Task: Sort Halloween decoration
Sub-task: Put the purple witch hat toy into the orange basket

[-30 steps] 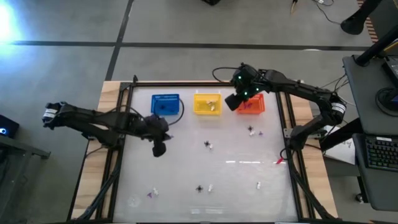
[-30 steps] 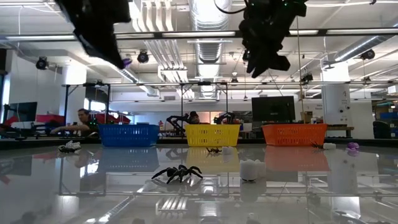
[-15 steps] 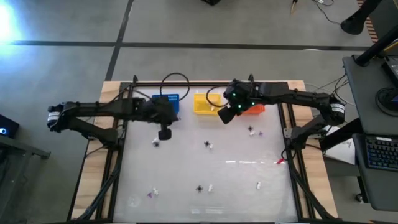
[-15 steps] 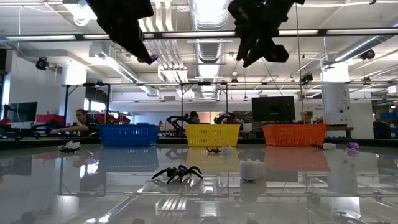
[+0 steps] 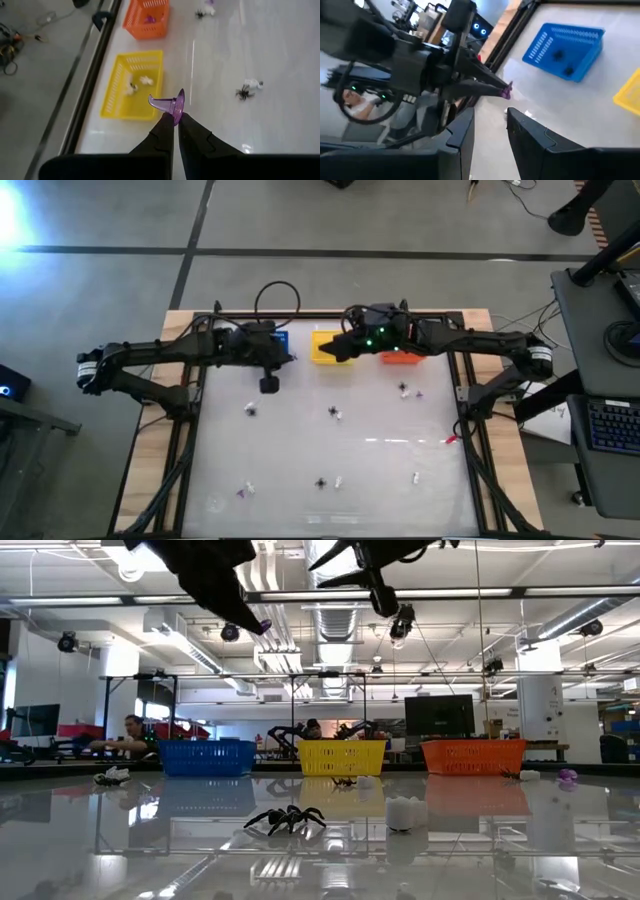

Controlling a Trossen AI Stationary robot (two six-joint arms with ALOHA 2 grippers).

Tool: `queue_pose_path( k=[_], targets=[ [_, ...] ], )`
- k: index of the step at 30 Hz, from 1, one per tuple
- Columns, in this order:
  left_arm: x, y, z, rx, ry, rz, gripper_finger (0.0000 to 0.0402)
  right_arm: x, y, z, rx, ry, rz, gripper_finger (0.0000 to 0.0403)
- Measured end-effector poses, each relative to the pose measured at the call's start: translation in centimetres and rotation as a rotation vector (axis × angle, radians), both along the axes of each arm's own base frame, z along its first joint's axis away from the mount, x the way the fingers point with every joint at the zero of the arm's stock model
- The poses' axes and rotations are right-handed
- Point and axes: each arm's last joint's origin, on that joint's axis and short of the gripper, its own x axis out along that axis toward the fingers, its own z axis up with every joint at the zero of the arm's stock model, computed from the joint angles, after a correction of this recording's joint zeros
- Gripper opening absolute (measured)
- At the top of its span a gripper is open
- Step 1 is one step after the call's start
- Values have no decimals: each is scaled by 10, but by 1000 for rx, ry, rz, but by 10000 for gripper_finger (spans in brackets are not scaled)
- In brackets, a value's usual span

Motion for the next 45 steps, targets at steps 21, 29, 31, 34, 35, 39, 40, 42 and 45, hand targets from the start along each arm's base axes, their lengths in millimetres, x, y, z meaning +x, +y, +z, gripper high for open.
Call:
queue_pose_path(
  k=[21,29,31,34,35,39,40,42,45],
  targets=[
    [7,1,8,20,-104,-19,0,46,-5,-38,59,-22,-8,107],
    [7,1,8,14,-111,-29,0,53,-9,-43,59,-55,-17,107],
    [7,0,8,11,-113,-33,0,54,-9,-45,60,-54,-17,107],
    [7,0,8,10,-110,-34,0,56,-10,-47,57,-50,-27,106],
    [7,1,8,11,-110,-33,0,56,-11,-47,54,-51,-34,105],
    [7,1,8,11,-111,-33,0,56,-11,-47,42,-52,-37,82],
    [7,1,8,11,-111,-33,0,55,-11,-47,36,-51,-35,73],
    [7,1,8,12,-111,-32,0,56,-11,-47,24,-49,-31,52],
    [7,1,8,12,-108,-31,0,55,-11,-48,9,-43,-28,22]
  ],
)
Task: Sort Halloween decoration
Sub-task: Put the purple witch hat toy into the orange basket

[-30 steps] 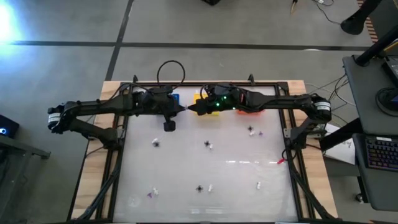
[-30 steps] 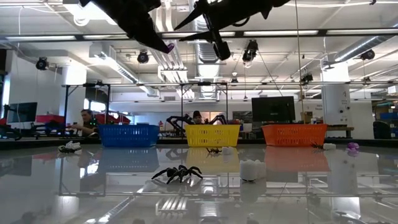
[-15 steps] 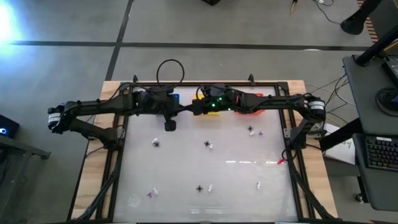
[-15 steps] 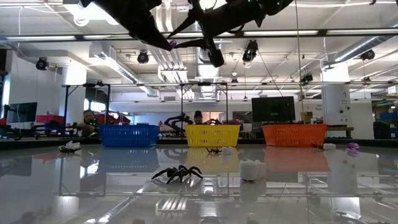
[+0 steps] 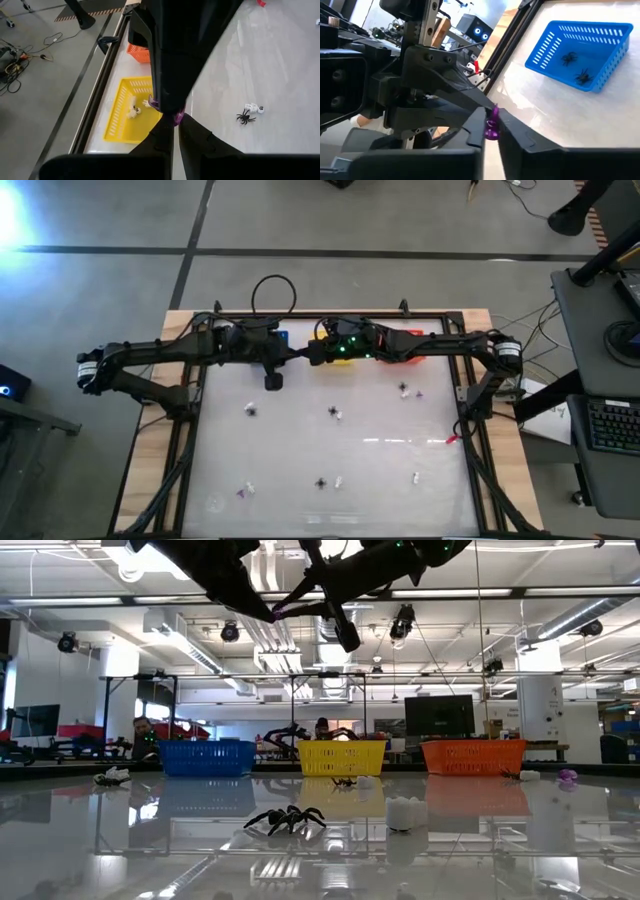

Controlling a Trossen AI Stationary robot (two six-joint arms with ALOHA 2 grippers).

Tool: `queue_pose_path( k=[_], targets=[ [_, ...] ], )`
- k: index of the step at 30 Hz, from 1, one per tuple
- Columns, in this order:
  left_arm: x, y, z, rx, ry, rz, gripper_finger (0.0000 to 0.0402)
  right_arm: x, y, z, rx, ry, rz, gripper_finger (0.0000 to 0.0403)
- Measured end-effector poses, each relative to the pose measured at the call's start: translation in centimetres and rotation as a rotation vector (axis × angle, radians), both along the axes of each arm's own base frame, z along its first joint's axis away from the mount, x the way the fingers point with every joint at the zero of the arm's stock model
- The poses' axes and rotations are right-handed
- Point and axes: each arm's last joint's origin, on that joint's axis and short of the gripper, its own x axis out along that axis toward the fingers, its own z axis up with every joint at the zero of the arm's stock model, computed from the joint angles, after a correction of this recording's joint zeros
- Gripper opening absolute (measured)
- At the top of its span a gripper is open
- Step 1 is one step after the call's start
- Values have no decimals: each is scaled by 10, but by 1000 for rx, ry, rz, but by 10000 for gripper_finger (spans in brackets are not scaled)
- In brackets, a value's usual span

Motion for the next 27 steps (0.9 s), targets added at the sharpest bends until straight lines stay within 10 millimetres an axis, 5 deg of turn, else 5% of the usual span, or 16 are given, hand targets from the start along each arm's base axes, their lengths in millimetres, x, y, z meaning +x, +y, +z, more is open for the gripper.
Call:
queue_pose_path(
  k=[27],
  targets=[
    [0,0,5,28,-8,-20,0,0,0,2,8,-22,-24,9]
  ],
)
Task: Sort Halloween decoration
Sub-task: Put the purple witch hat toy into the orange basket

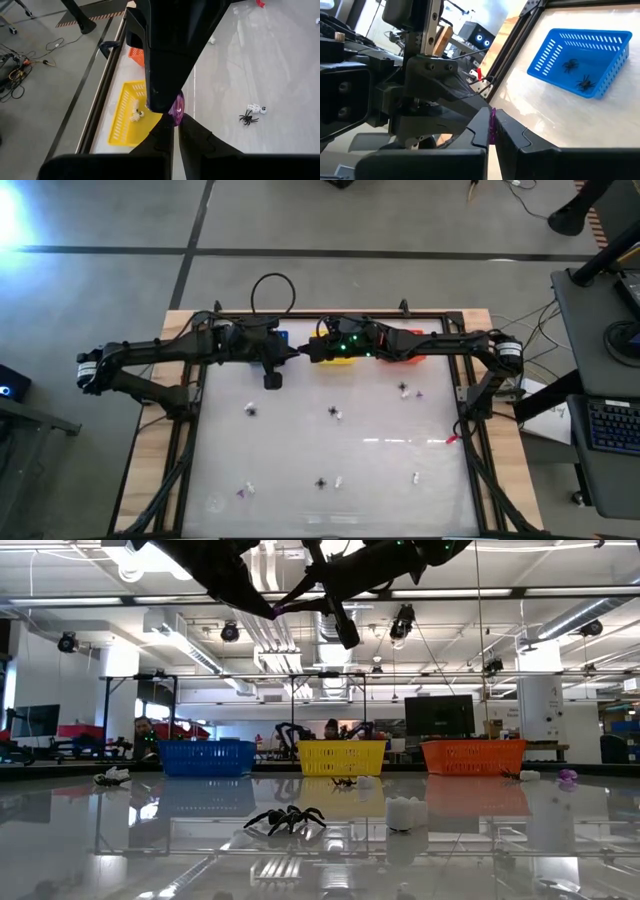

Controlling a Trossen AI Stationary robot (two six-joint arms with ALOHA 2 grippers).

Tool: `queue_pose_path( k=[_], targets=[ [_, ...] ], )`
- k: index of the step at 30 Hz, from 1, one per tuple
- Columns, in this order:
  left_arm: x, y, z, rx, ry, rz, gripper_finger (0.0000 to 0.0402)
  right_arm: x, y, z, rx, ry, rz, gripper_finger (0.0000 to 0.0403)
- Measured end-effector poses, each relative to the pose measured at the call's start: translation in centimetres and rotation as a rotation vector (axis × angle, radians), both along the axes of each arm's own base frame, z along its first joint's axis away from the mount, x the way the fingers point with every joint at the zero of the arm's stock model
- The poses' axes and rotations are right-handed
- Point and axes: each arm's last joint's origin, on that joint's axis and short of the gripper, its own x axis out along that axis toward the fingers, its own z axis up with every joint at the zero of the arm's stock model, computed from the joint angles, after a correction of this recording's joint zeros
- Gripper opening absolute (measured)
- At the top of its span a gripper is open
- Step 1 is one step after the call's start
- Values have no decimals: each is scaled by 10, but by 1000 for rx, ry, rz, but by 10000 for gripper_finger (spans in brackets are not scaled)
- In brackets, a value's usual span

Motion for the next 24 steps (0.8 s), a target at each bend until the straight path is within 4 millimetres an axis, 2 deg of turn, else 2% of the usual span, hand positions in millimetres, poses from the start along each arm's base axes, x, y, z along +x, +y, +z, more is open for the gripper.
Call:
queue_pose_path(
  k=[9,17,24],
  targets=[
    [2,0,3,-1,-29,-8,0,1,0,3,-44,-27,5,9],
    [1,-1,1,-11,-16,-20,0,8,2,-6,-30,-20,49,9],
    [0,-1,0,-10,-5,-15,0,9,2,-4,-41,-48,56,9]
  ],
)
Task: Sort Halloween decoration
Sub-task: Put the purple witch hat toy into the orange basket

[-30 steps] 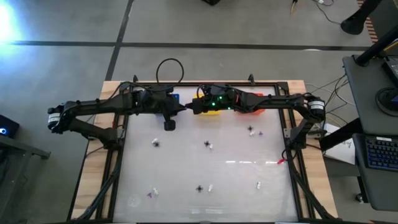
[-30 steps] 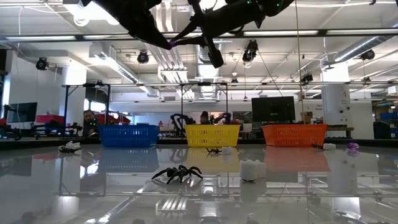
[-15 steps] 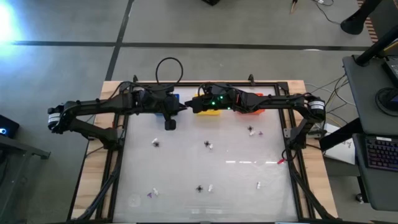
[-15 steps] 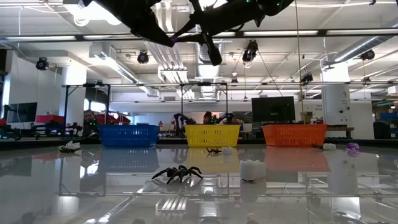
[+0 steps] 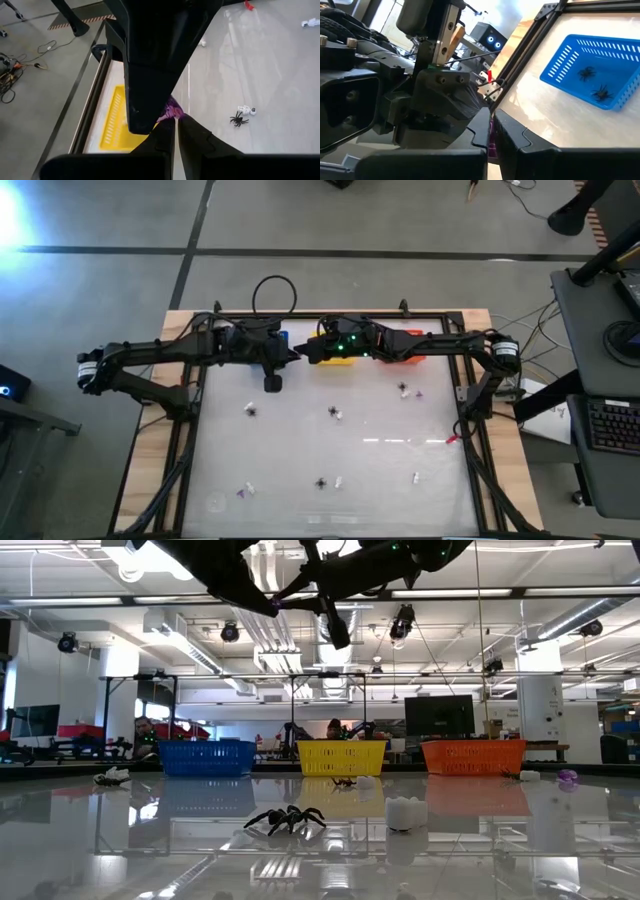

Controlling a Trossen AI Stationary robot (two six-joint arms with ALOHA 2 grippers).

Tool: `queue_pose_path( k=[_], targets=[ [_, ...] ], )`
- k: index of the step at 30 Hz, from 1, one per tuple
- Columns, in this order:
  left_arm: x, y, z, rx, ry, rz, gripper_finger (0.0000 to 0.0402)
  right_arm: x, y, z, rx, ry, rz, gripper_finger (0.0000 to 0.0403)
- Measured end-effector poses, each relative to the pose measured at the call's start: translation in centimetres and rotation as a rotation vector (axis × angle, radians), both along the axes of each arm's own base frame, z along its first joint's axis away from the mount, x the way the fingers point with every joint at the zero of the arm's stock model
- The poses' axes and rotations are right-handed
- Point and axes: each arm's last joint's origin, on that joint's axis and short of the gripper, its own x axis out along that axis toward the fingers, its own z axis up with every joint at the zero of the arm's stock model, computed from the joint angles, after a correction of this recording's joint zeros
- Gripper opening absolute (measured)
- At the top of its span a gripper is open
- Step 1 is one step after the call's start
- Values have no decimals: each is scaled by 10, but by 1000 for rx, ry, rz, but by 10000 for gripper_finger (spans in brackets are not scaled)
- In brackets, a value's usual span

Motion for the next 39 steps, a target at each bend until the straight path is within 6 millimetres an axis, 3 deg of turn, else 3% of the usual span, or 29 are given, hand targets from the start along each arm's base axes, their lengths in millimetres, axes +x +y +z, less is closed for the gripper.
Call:
queue_pose_path(
  k=[18,27,39],
  targets=[
    [-1,-1,-1,-48,7,-15,0,-2,2,4,12,-10,14,9],
    [-15,-4,11,-61,-23,-8,0,-7,4,9,12,3,19,9],
    [-19,-5,8,-79,22,-11,0,-9,14,-4,27,137,12,9]
  ],
)
